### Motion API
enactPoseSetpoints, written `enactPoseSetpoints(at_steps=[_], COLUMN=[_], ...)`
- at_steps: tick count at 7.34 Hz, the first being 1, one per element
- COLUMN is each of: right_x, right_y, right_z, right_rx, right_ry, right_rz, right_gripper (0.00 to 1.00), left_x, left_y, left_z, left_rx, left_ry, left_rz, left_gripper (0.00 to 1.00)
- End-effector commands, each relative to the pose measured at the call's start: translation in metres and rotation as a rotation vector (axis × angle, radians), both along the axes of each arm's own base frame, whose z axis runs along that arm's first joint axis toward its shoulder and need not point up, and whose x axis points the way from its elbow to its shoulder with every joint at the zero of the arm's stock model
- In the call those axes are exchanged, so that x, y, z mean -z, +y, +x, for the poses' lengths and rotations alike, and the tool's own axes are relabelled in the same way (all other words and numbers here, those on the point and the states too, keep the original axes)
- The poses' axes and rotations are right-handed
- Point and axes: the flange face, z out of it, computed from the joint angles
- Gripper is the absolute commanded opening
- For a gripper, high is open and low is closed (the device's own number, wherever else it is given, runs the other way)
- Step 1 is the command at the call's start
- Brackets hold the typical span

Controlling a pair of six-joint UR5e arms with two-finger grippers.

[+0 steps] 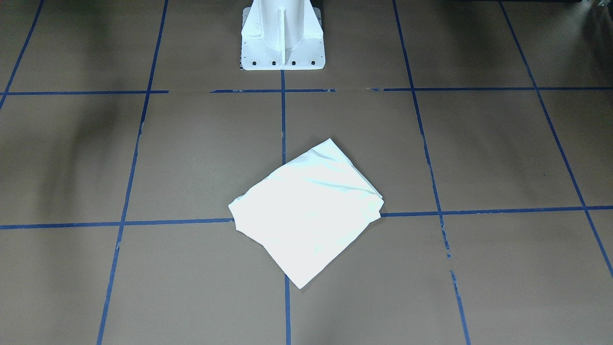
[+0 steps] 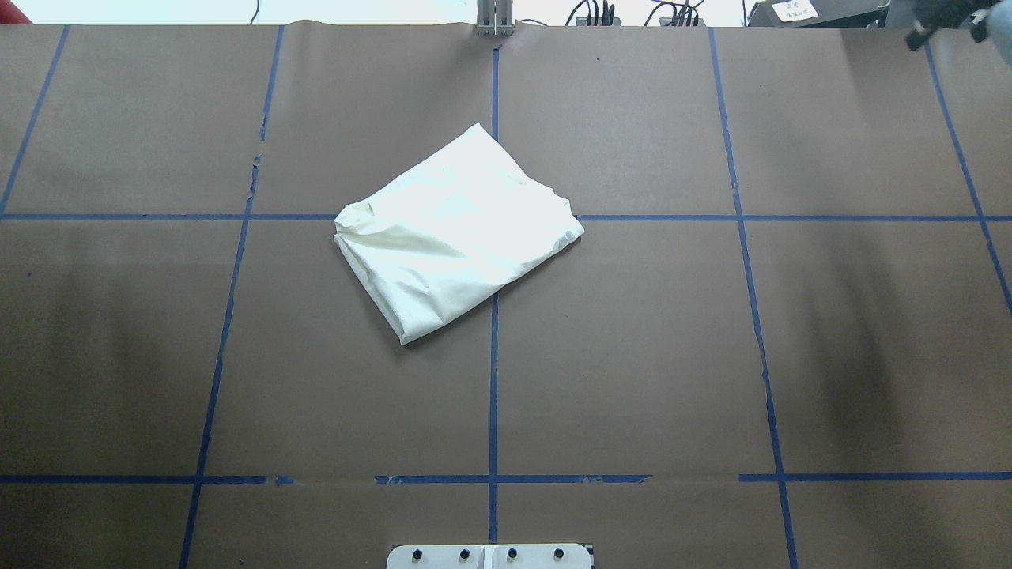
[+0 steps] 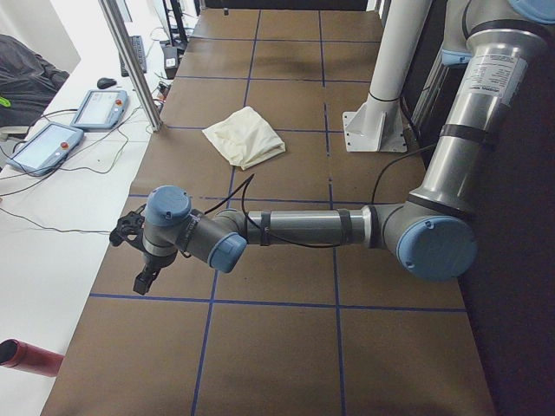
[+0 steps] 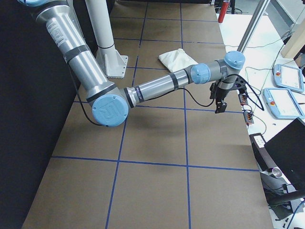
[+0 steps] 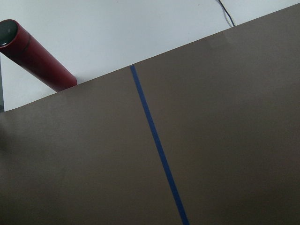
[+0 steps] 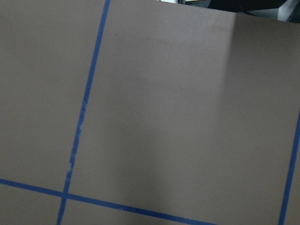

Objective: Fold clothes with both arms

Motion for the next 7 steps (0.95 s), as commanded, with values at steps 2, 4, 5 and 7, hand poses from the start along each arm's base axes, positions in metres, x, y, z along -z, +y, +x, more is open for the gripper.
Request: enactPoseSetpoints(at_steps=[2,4,5,7], right_x=[-0.117,-0.178,-0.192,-0.222], right_y=[0.068,0.120,0.131,0.161], right_z=[0.045,0.066,0.067,0.071], right_rx=[-0.050,-0.075,-0.081,-0.081], right_ry=[0.001,0.011,0.015,0.006], right_rz=[0.021,-0.030,-0.062,-0.122], right_gripper=[1.00,1.00,1.00,1.00], left_x=[-0.026,-0.039,-0.041,-0.030], left_y=[0.049,0.087,0.093,0.135], left_z=[-0.005,-0.004,-0.005,-0.002], left_rx=[0.009,0.010,0.012,-0.069], left_ry=[0.001,0.003,0.002,-0.014], left_rz=[0.015,-0.064,-0.199,-0.277], left_gripper=[1.00,1.00,1.00,1.00])
